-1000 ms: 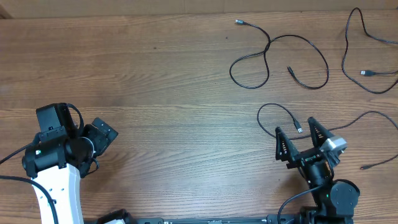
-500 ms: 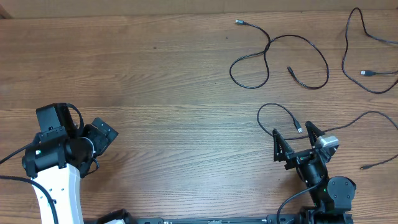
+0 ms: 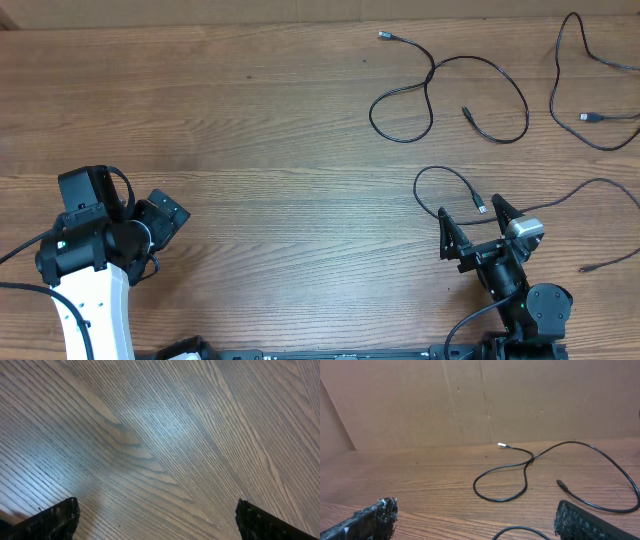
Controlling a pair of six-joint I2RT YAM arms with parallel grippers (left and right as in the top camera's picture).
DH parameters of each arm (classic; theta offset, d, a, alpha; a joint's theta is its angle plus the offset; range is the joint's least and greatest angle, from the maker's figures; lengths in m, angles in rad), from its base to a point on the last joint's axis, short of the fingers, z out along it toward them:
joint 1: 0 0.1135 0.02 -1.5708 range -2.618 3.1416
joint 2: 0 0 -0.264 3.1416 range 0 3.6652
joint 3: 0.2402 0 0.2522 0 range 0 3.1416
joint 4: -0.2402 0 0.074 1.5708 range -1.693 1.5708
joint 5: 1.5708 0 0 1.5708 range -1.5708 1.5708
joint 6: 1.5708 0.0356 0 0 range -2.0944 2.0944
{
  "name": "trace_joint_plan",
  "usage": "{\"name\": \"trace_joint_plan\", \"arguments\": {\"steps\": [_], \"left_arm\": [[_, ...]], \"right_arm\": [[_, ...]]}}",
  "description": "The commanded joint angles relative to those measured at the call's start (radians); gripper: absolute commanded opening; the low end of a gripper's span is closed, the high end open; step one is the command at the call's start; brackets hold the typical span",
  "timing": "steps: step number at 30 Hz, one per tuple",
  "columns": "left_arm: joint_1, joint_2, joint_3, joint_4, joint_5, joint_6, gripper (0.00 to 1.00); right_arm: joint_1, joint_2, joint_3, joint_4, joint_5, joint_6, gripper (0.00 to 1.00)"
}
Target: Untangle cables
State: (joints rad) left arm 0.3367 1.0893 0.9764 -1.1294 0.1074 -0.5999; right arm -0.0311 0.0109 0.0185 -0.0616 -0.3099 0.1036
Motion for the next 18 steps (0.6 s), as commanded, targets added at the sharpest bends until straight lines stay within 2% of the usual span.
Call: {"name": "trace_joint_plan", "arguments": {"steps": [1,18], "left_arm": [[0.005,-0.003,-0.003,0.001,-0.011,-0.009,1.0],[-0.002,-0.015,-0.004,0.005,-0.037,-0.005,0.99]], "right_arm": [[0.001,-0.008,-0.011,0.004,0.002,-0.011,1.0],[0.001,-0.008,-0.011,0.004,0.002,-0.011,1.0]]}}
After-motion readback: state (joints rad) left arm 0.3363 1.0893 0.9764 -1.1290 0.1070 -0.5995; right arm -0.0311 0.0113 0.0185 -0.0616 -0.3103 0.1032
